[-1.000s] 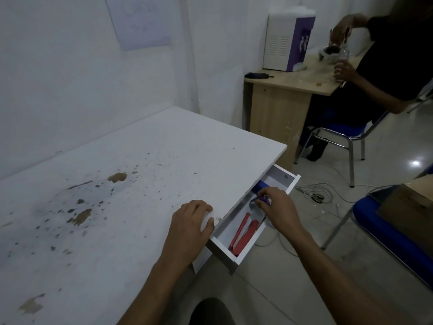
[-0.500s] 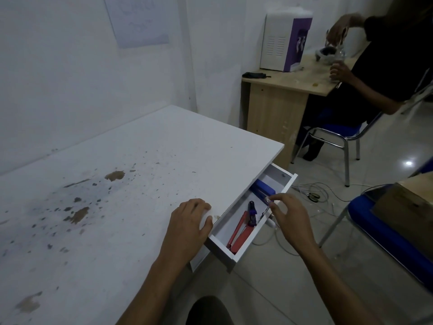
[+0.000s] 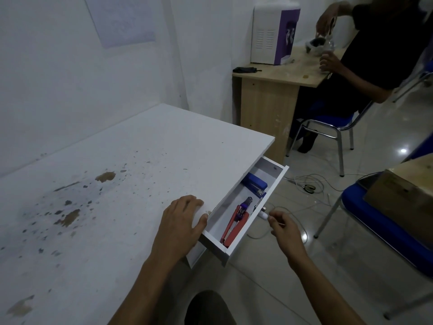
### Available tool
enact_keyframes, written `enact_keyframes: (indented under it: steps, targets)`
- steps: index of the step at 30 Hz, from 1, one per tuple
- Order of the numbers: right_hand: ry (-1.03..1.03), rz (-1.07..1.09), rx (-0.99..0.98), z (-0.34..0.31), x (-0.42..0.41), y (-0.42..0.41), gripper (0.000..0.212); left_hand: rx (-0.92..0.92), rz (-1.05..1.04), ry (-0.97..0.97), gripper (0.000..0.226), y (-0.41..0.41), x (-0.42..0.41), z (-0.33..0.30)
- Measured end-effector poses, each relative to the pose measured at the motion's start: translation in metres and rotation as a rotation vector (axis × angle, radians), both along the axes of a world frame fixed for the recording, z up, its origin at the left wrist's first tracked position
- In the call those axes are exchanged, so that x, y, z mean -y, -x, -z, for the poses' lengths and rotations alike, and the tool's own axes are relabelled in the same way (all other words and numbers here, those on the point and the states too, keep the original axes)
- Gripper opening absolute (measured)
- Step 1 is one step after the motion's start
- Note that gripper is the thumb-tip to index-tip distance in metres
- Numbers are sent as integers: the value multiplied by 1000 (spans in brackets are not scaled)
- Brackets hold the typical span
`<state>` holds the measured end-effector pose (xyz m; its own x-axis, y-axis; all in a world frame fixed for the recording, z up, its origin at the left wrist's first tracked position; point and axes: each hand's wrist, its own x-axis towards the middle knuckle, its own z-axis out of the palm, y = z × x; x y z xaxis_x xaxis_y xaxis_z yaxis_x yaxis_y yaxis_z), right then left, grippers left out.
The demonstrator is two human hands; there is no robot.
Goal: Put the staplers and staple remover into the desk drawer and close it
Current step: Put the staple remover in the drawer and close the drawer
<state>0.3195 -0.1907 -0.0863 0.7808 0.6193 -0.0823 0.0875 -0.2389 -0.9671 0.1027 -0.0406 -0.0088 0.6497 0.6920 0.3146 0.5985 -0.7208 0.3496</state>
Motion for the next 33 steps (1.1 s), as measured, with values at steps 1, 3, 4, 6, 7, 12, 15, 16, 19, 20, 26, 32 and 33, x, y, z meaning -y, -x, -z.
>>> enact_keyframes:
  steps: [1, 3, 4, 6, 7, 12, 15, 16, 19, 20, 26, 32, 33]
  targets:
    - [-2, -1, -37, 1, 0, 2, 16, -7, 0, 11, 53, 0, 0, 0]
    - [-8, 2, -119, 2, -2, 5, 20, -21, 2, 19, 56, 0, 0, 1]
    - [-18, 2, -161, 3, -4, 6, 22, -36, 8, 13, 60, 0, -1, 2]
    - [-47, -2, -229, 7, -7, 6, 26, -69, 25, -2, 68, 0, -2, 4]
    - [-62, 2, -265, 9, -8, 6, 27, -81, 28, -7, 68, -1, -3, 5]
    - [-110, 53, -360, 15, -15, 8, 28, -104, 24, 2, 58, -4, -4, 3]
    - [-133, 74, -364, 14, -19, 7, 27, -117, 16, -3, 58, -3, -4, 3]
    - [-142, 79, -369, 13, -19, 6, 26, -123, 13, -3, 58, -3, -4, 3]
    - [-155, 95, -349, 12, -22, 4, 25, -130, 18, -14, 57, -4, -5, 3]
    - [-163, 91, -336, 10, -23, 3, 23, -134, 19, -18, 57, -5, -6, 3]
    - [-183, 29, -290, 5, -33, -4, 24, -134, 17, -29, 57, -7, -8, 3]
    - [-197, -34, -347, 6, -42, 0, 17, -127, 14, -18, 55, -7, -7, 1]
    - [-215, -45, -368, 6, -42, -2, 17, -128, 13, -25, 56, -7, -6, 0]
